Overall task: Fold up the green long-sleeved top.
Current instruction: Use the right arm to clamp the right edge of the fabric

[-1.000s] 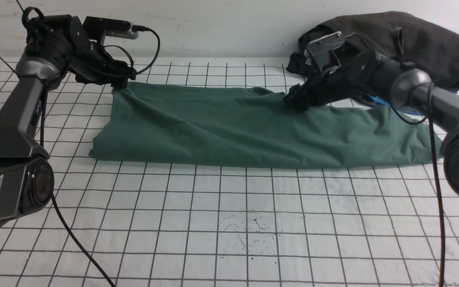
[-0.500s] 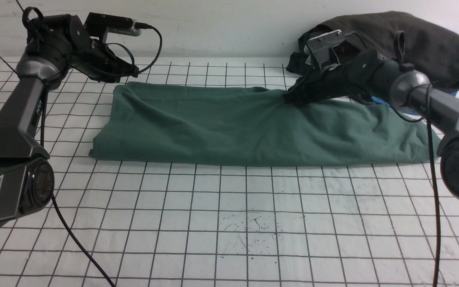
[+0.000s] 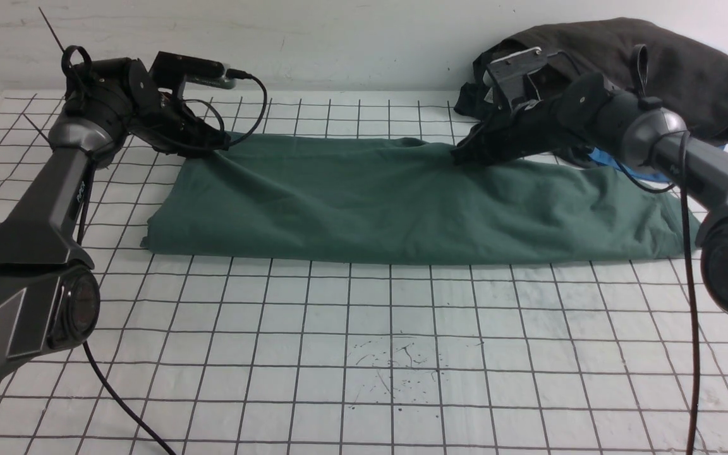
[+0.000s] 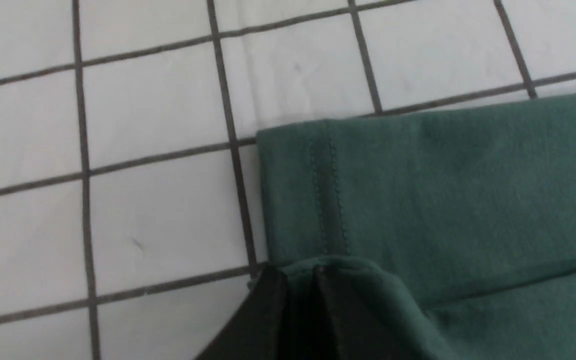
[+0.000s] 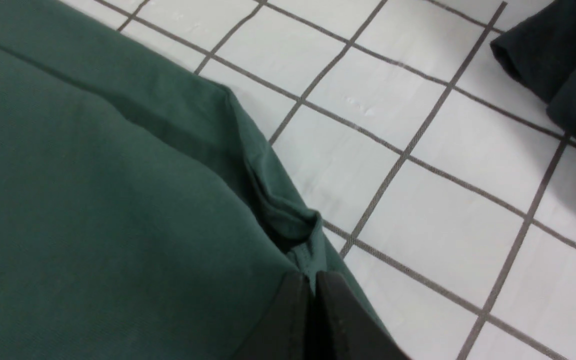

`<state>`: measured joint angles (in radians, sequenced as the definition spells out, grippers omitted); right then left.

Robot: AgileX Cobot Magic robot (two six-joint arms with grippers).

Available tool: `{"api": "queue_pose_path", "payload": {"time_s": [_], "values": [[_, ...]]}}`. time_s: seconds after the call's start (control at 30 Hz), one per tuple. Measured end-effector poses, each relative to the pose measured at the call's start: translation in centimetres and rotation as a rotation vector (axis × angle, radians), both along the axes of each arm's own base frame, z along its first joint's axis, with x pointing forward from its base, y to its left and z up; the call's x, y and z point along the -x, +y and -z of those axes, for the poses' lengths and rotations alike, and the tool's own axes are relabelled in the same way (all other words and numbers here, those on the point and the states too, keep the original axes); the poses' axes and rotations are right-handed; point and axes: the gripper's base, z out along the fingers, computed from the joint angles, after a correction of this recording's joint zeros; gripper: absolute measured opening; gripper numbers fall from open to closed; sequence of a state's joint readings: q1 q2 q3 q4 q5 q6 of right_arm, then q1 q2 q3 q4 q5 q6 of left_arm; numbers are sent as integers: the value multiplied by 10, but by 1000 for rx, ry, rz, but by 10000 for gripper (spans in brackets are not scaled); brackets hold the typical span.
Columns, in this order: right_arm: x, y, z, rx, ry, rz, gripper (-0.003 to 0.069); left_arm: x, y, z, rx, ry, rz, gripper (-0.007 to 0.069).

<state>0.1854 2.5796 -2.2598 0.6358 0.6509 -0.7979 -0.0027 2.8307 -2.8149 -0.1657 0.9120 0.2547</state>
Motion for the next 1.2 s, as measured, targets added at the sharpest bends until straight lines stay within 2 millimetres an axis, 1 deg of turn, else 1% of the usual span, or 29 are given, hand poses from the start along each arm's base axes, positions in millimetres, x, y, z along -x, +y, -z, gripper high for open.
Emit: {"api": "queue_pose_path", "payload": {"time_s": [0.07,0.13,0.2,0.23,0.27,0.3,0.4,0.5,0.63,0.7,0.73,0.77,0.8,0.83,0.87,0.93,0.97,1.0,1.03,1.1,1.17,1.2], "values": [[0,0,0,0,3,-2,-6,0,-2,-4,-1,-13,4,3],[0,0,0,2,3,-3,-6,-1,-2,-9,-1,-29,5,-1],[0,-1,-1,9,2,-6,-6,-1,-3,-25,-1,-76,6,-8],[0,-1,0,10,3,-6,-6,-1,-3,-26,0,-80,6,-8],[1,-3,-3,14,1,-7,-6,-1,-3,-37,0,-109,5,-7],[0,-4,-6,15,-3,-5,-6,0,-3,-42,2,-126,4,-7],[-1,-11,-13,15,-18,9,-6,-3,-3,-50,11,-182,-3,-7],[-3,-17,-16,15,-40,29,-6,-7,-2,-50,23,-241,-21,-7],[-5,-19,-17,15,-64,47,-6,-14,-2,-36,43,-291,-46,4],[-6,-19,-17,15,-68,50,1,-16,0,-19,36,-279,-51,56],[-6,-19,-17,15,-70,51,13,-17,0,-11,30,-268,-52,95],[-6,-19,-17,18,-75,54,46,-17,1,-5,22,-256,-53,163],[-7,-20,-17,19,-77,55,71,-17,2,-2,22,-251,-58,206],[-7,-20,-17,21,-79,55,79,-17,2,-2,22,-251,-58,217],[-6,-21,-21,30,-84,54,165,-16,5,-1,32,-231,-72,321],[-4,-23,-31,37,-78,49,250,-13,7,-12,53,-205,-88,385],[-3,-23,-33,40,-78,46,259,-12,8,-13,53,-201,-88,389],[0,-27,-46,48,-71,43,306,-9,11,-25,73,-173,-101,402],[5,-32,-65,66,-62,38,340,-3,14,-42,89,-142,-105,398],[18,-45,-103,83,-40,63,364,11,15,-76,97,-86,-91,347],[35,-61,-142,70,9,134,366,30,15,-115,81,-33,-53,261],[43,-69,-154,67,49,170,365,37,15,-132,69,-32,-30,221]]}}
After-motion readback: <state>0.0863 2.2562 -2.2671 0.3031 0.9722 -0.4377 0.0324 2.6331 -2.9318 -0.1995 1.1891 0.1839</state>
